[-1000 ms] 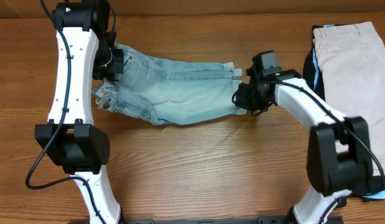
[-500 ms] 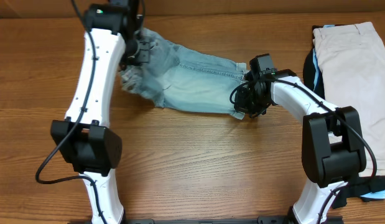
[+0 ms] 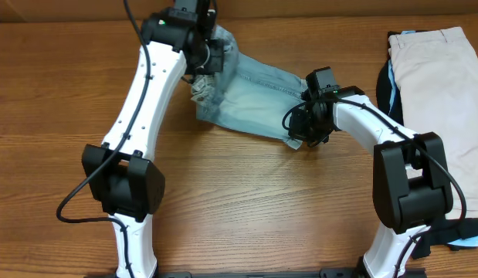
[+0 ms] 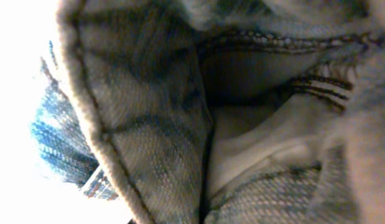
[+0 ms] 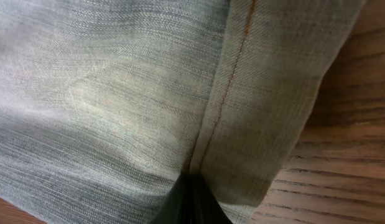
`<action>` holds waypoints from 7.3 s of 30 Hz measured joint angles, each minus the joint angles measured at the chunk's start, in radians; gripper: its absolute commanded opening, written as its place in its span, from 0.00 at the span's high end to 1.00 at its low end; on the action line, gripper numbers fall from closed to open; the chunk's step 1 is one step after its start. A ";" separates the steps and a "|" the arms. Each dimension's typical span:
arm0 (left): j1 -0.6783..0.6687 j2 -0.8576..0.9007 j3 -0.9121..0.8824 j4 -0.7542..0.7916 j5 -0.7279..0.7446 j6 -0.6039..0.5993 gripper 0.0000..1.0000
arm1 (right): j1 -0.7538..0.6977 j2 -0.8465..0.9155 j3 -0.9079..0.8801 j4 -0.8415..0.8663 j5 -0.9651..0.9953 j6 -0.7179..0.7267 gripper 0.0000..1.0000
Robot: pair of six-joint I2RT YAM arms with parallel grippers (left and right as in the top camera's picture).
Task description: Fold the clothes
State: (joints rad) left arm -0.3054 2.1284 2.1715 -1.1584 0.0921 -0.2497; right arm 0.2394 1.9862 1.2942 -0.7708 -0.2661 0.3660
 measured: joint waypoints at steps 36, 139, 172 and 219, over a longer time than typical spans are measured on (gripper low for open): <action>-0.300 0.253 0.000 0.168 0.103 -0.066 0.00 | -0.147 -0.240 0.011 -0.052 -0.044 0.062 0.44; -0.249 0.266 -0.103 0.027 -0.096 0.470 0.00 | -0.298 -0.403 0.055 -0.190 0.035 -0.079 0.13; 0.251 0.247 -0.323 0.767 -0.342 0.161 0.96 | -0.298 -0.403 0.055 -0.174 0.038 -0.079 0.13; 0.468 0.105 -0.279 0.742 -0.229 0.114 0.00 | -0.263 -0.403 0.055 -0.129 0.037 -0.079 0.13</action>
State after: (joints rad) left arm 0.1631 2.2330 1.8923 -0.4160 -0.1368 -0.1352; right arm -0.0235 1.5829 1.3487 -0.9001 -0.2291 0.2874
